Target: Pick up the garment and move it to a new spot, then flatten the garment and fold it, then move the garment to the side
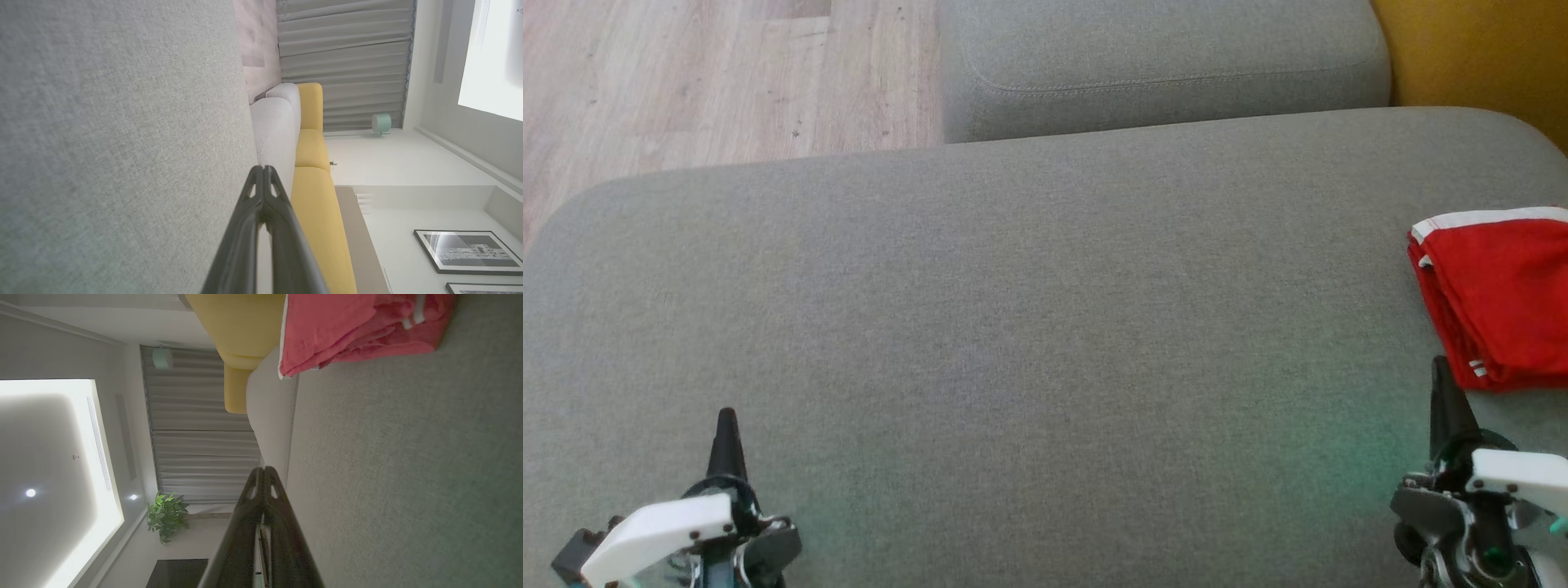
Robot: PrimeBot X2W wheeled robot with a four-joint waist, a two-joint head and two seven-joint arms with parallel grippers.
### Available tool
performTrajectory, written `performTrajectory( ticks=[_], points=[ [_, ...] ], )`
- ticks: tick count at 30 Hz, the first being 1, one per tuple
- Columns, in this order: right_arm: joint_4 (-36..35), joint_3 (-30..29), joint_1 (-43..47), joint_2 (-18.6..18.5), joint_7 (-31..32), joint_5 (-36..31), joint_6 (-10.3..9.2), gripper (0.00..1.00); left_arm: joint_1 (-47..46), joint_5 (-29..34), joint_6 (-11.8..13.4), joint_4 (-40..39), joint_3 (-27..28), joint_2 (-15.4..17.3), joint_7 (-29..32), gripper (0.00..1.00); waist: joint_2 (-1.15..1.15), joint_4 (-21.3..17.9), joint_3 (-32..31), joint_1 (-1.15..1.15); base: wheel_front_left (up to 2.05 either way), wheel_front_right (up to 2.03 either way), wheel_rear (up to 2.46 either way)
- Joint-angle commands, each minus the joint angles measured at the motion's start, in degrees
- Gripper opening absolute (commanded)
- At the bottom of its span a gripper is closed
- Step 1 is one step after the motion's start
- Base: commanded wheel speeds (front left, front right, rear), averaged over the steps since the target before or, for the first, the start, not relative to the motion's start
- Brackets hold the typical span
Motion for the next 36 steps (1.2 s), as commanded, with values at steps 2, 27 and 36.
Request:
performTrajectory(
  ticks=[2, 27, 36],
  points=[
    [-2.56, 1.00, -3.58, -0.37, 0.81, 2.32, 0.43, 0.00, -3.28, -1.89, -0.63, -2.04, 2.35, 0.24, 0.70, 0.00, 0.00, 0.02, 0.00, 0.00, 0.00, 0.00, 0.00],
    [-2.70, 0.87, -3.86, -0.38, 1.41, 5.03, 0.44, 0.00, -3.69, -4.34, -0.92, -2.10, 2.70, 0.24, 1.33, 0.00, 0.00, 0.04, -0.01, 0.00, 0.00, 0.00, 0.00],
    [-2.70, 0.87, -3.86, -0.38, 1.41, 5.03, 0.44, 0.00, -3.69, -4.34, -0.92, -2.11, 2.70, 0.24, 1.32, 0.00, 0.00, 0.04, -0.01, 0.00, 0.00, 0.00, 0.00]
  ],
)
